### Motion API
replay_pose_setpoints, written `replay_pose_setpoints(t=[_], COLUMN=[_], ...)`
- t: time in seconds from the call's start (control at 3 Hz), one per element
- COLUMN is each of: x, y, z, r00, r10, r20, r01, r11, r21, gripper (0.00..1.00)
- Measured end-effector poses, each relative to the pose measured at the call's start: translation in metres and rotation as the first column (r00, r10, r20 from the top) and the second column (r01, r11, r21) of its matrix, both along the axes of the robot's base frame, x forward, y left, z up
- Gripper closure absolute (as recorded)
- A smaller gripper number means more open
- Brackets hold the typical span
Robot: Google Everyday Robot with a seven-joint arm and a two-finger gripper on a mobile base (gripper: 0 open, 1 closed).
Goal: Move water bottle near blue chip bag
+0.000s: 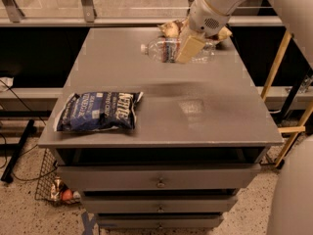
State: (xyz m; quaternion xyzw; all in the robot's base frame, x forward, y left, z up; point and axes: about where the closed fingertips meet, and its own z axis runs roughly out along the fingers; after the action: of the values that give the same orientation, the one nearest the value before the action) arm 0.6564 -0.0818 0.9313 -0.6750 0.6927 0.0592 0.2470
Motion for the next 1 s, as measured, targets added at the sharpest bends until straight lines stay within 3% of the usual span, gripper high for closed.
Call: replay_pose_setpoints(t=[0.33, 0.67, 1.0], x=[-0.002, -0.004, -0.01], y=[0.007, 0.031, 0.051], z=[-0.014, -0.032, -0.048], r00=[0.9988, 0.9912, 0.9778], r10=[-0.012, 0.01, 0.011], r20=[-0.048, -0.132, -0.209], r01=[0.013, -0.001, 0.006], r11=[1.0, 0.998, 0.997], r21=[0.025, 0.064, 0.077], gripper=[1.0, 1.0, 1.0])
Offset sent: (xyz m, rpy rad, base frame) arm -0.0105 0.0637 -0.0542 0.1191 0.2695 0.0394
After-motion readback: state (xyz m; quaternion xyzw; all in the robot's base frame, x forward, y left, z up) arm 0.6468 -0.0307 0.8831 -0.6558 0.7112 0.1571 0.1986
